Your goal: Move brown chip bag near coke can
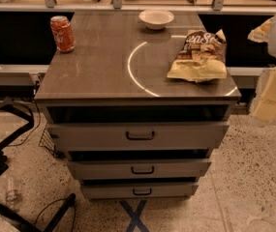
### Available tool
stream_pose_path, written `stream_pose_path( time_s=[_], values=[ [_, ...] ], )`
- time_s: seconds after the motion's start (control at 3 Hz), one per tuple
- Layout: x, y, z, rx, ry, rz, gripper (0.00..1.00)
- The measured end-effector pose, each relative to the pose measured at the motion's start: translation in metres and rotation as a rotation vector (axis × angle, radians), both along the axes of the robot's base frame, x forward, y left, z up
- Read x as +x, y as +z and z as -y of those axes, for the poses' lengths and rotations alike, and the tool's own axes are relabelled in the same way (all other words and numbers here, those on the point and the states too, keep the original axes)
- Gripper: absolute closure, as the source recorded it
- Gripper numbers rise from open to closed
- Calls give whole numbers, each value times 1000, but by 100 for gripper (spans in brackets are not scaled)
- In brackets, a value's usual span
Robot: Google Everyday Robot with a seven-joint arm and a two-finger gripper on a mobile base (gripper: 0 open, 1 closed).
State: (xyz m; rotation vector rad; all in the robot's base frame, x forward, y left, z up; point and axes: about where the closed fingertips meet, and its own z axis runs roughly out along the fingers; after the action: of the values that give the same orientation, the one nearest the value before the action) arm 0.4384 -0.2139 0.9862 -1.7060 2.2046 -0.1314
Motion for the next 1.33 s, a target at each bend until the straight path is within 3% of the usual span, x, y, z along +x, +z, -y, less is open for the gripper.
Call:
stream_pose_path(
  time_s=[0.33,0.67,1.0,1.33],
  values=[
    [5,0,2,10,-16,5,0],
    [49,-3,20,98,-155,45,0],
    [131,-23,64,228,-429,13,0],
    [181,-42,90,312,-605,-31,0]
  ],
)
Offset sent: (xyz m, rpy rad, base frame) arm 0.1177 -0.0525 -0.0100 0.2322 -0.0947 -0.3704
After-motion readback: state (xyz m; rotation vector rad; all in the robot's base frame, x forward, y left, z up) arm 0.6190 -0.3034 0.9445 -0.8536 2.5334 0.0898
